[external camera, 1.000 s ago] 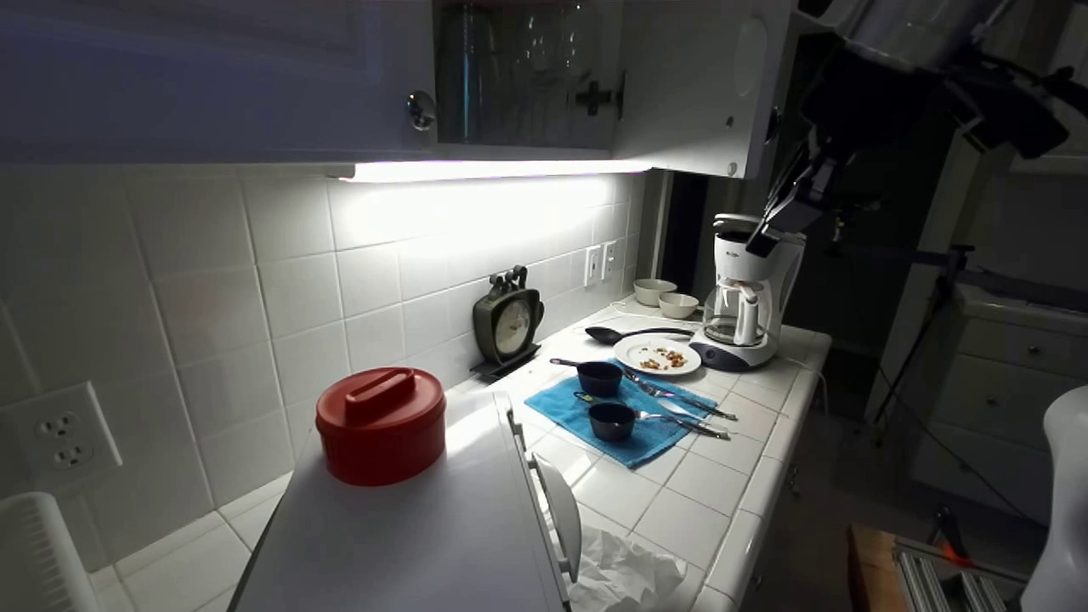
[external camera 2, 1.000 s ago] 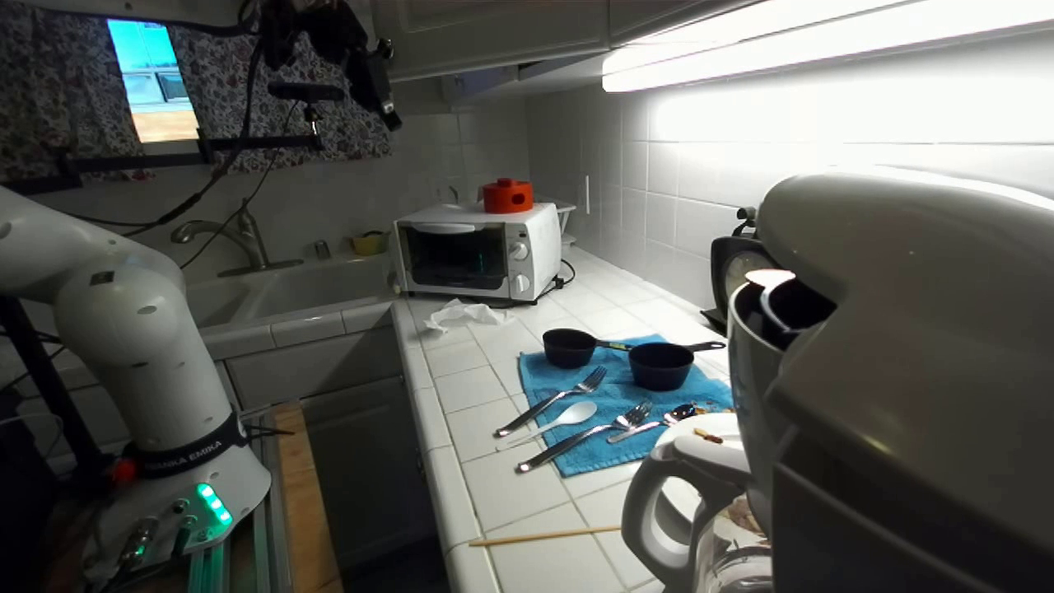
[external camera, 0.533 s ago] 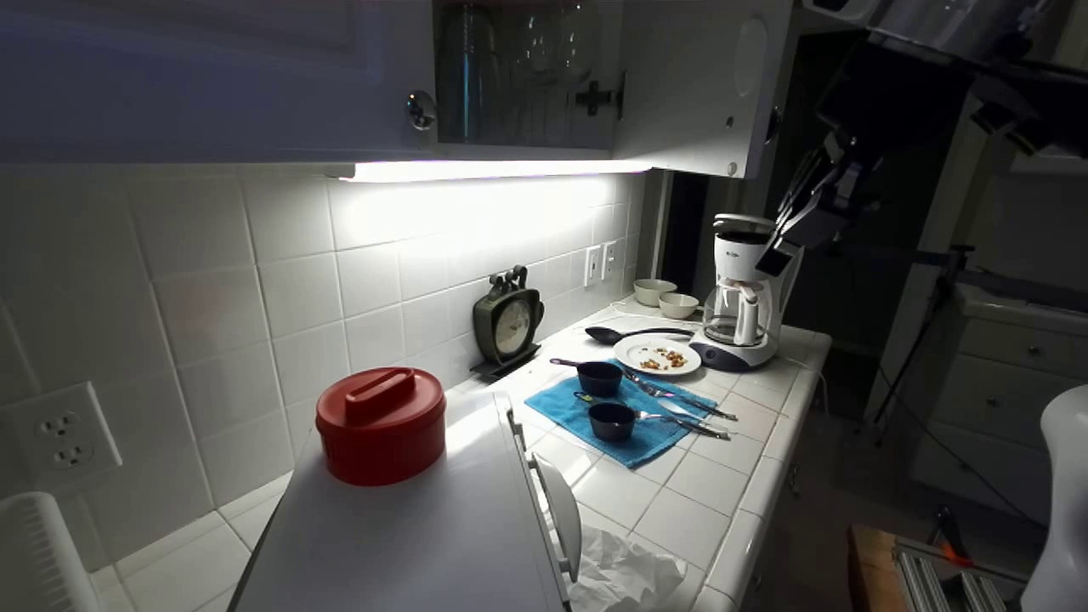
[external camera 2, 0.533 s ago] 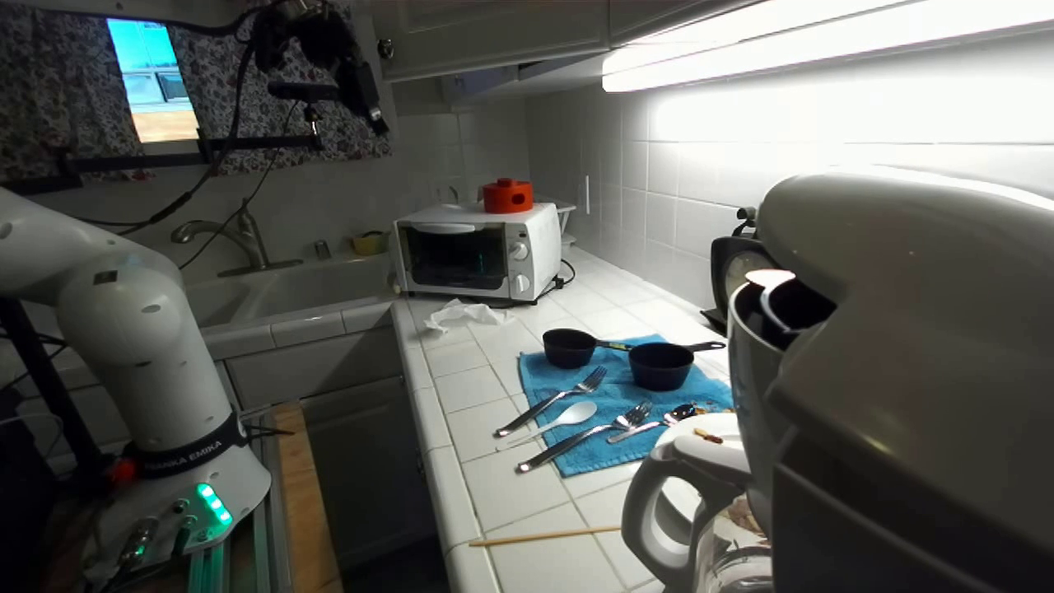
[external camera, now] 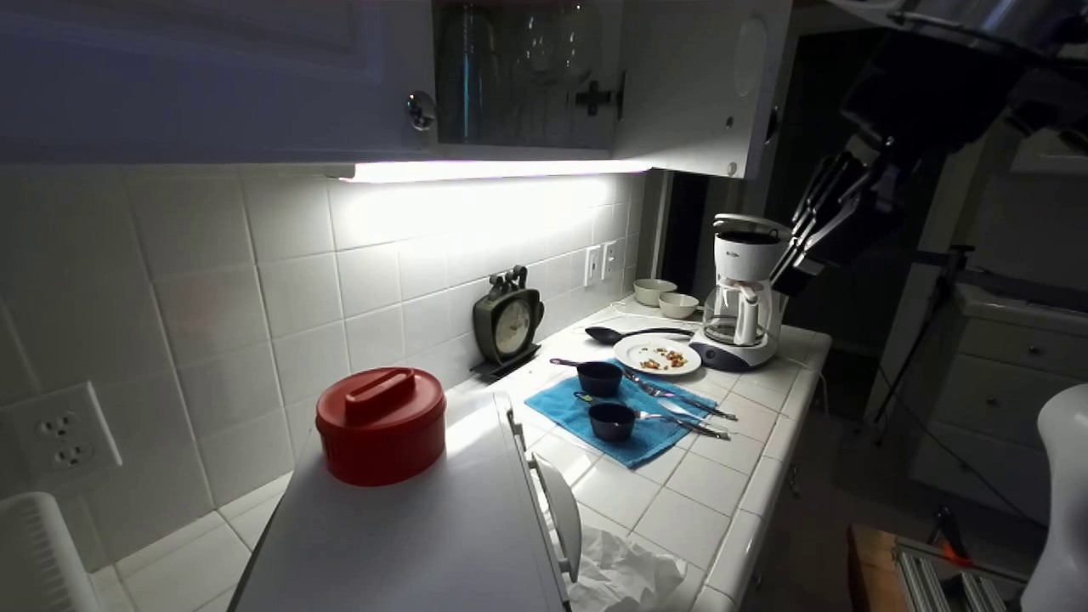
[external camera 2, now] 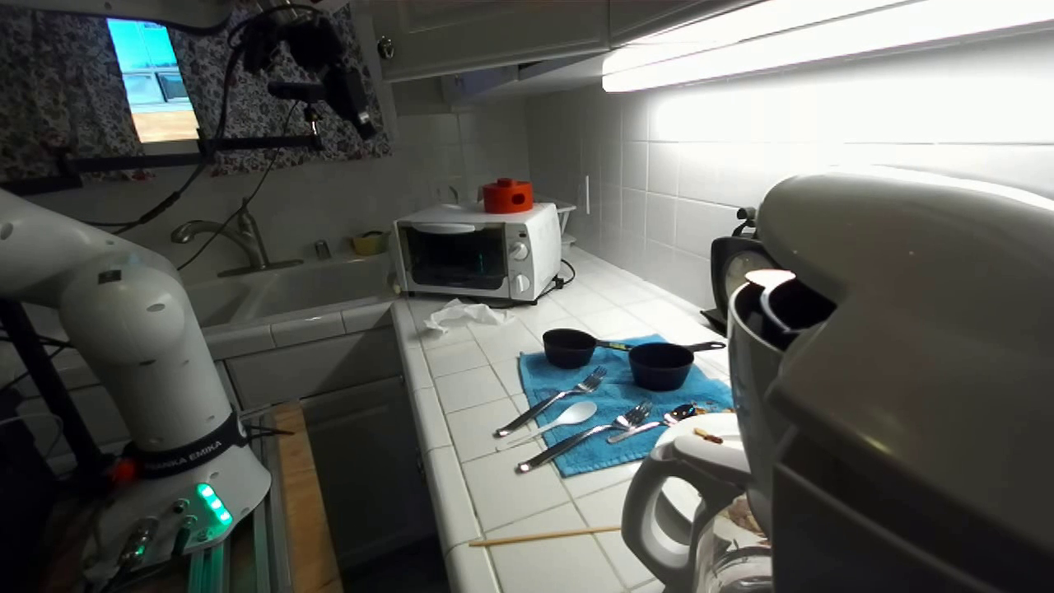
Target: Open the right side of the top cabinet
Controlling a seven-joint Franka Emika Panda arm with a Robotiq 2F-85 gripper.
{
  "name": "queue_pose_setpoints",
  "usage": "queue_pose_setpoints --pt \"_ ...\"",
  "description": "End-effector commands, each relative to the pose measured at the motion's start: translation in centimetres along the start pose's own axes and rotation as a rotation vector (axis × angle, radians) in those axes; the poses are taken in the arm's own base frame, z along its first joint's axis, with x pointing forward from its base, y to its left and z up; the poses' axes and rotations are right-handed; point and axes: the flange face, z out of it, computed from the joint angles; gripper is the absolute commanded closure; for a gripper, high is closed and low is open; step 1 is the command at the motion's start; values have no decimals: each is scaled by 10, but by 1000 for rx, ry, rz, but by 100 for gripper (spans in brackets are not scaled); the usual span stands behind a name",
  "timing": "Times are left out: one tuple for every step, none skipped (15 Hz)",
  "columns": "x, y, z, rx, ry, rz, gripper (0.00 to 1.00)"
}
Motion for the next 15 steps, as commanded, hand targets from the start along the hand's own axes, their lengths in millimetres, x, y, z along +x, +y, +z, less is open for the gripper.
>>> queue_pose_setpoints --pt "-8 -6 -3 43 -25 44 53" --pt "-9 -6 -4 46 -32 64 45" --pt "-9 -7 -3 50 -38 83 38" --pt "-9 -5 -2 45 -48 116 30" --pt "-10 -3 -2 48 -58 145 24" --pt "-11 -2 -3 50 -65 174 17" --pt "-13 -1 -4 51 -73 191 10" --pt "-16 -1 -7 51 -76 198 3" --pt "-18 0 -8 48 -77 198 0" --pt "-20 0 -11 34 -74 204 0" --pt "-24 0 -14 26 -73 200 0" --pt "-27 -1 -17 24 -74 197 0" --pt "-29 -3 -20 22 -73 189 0" --pt "-32 -5 -22 11 -68 184 0" --pt "-34 -7 -24 1 -64 181 0"
